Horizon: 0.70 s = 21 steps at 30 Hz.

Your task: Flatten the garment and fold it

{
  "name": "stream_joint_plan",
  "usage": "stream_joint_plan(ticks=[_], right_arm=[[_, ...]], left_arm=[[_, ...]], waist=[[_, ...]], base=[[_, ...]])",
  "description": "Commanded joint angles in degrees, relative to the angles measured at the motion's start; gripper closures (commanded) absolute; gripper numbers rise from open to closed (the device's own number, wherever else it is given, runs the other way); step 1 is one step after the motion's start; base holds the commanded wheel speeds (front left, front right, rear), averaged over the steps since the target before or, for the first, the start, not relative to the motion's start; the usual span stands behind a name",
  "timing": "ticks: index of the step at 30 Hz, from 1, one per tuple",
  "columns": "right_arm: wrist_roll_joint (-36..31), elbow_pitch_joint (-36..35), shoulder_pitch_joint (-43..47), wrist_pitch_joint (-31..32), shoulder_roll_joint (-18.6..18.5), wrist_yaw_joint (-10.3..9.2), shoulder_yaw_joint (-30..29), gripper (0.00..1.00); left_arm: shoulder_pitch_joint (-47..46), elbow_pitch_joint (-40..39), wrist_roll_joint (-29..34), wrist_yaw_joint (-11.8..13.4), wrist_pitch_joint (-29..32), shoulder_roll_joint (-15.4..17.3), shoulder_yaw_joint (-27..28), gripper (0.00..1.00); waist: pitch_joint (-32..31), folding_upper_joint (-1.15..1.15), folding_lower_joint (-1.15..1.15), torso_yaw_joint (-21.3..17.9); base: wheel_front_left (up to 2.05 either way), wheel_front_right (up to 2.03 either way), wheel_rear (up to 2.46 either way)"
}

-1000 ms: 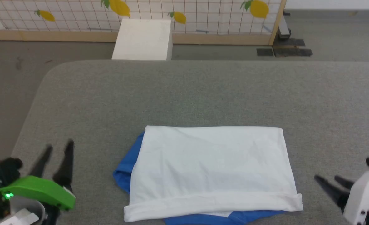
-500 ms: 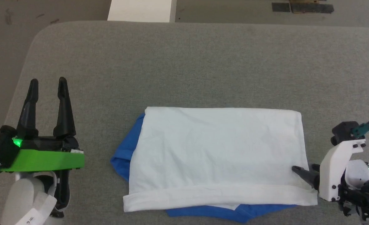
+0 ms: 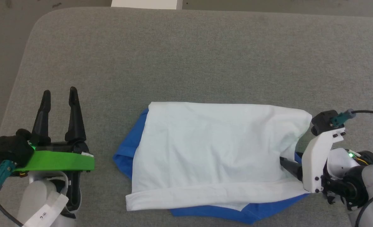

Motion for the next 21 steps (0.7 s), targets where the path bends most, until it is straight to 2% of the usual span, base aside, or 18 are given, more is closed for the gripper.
stream_joint_plan(ticks=[1,3,4,5,6,13,21], right_arm=[[1.3,2.8,0.8,-0.2,3.1,0.44,3.7,0.0],[1.5,4.0,0.4,-0.5,2.7,0.44,4.5,0.0],[1.5,4.6,0.3,-0.4,2.4,0.44,4.9,0.53],[1.5,5.0,0.1,-0.5,2.2,0.44,5.1,0.81],[1.6,5.5,0.1,-0.7,2.0,0.44,5.0,1.0],[2.2,5.9,0.3,-0.8,0.5,0.44,1.1,1.0],[1.2,2.7,3.0,0.6,-1.3,0.44,-8.9,1.0]], left_arm=[[-1.0,0.3,0.5,-0.4,-0.3,-0.2,-0.1,0.0],[-1.0,0.5,0.2,-0.4,-0.3,-0.2,-0.7,0.0],[-1.0,0.6,0.1,-0.4,-0.3,-0.1,-0.9,0.0],[-1.0,0.6,0.0,-0.4,-0.3,0.0,-1.0,0.0],[-0.8,0.7,-0.1,-0.4,-0.3,0.0,-1.1,0.0],[0.2,0.5,-0.5,-0.4,-0.3,0.2,-1.1,0.0],[1.8,0.3,-0.7,-0.4,-0.3,0.2,-0.8,0.0]], waist=[[-0.1,0.0,0.0,0.1],[-0.3,0.0,0.0,0.2],[-0.4,0.0,0.0,0.2],[-0.5,0.0,0.0,0.2],[-0.6,0.0,0.0,0.2],[-2.0,0.0,0.0,0.0],[-3.7,0.0,0.0,-0.6]], base=[[0.0,0.0,0.0],[0.0,0.0,0.0],[0.0,0.0,0.0],[0.0,0.0,0.0],[0.0,0.0,0.0],[0.0,0.0,0.0],[0.0,0.0,0.0]])
